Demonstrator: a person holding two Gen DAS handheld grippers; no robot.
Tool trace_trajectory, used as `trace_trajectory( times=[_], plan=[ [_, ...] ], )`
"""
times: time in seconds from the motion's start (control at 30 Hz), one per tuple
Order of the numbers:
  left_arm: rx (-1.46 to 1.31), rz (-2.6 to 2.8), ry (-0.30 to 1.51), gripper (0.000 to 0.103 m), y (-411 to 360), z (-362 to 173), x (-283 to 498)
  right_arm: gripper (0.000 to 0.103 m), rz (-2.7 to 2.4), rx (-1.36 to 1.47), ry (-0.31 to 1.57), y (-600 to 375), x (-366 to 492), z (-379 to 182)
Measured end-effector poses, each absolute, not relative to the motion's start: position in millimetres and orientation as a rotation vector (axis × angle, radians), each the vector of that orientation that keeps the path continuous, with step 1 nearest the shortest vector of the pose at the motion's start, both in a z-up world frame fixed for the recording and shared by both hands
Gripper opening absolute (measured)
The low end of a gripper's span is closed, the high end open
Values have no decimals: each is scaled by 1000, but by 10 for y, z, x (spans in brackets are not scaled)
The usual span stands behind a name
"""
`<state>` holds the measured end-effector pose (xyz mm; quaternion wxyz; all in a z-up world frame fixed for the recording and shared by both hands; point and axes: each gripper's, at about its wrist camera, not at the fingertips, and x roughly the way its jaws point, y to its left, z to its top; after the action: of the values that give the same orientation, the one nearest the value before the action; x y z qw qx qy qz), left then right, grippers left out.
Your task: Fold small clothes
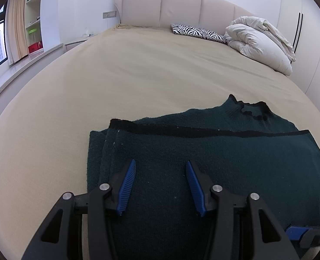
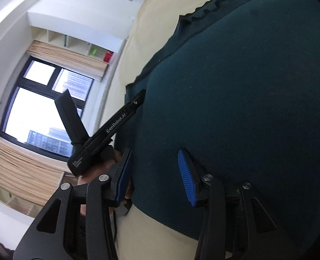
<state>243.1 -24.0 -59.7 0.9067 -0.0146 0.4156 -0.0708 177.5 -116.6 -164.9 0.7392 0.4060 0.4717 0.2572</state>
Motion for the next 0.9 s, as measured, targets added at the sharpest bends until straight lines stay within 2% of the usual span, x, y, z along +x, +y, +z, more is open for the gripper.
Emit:
trace_trajectory(
  times=[0.23, 0.33, 0.63, 0.73, 0.8, 0.9],
  plan=[
    [-34, -148, 853, 52, -242, -600, 2416, 36, 379, 1015, 890, -2037, 1531, -1716],
    [-35, -148, 851, 52, -236, -606, 2408, 32, 299, 1063, 822, -2612, 1321, -1709],
    [-65, -162, 863, 53, -202, -570, 2431, 32, 79, 1066, 706, -3275, 1008, -1664],
    [-104, -139, 906, 53, -179, -427, 2351, 37, 19, 960, 717, -3181, 973, -1501],
    [-142, -159, 914, 53, -221, -307, 2151, 50, 8, 911, 715, -3122, 944, -1391],
    [-224, -290, 898, 53, -404, -141, 1745, 52, 74, 852, 710, -2865, 952, -1225]
  ],
)
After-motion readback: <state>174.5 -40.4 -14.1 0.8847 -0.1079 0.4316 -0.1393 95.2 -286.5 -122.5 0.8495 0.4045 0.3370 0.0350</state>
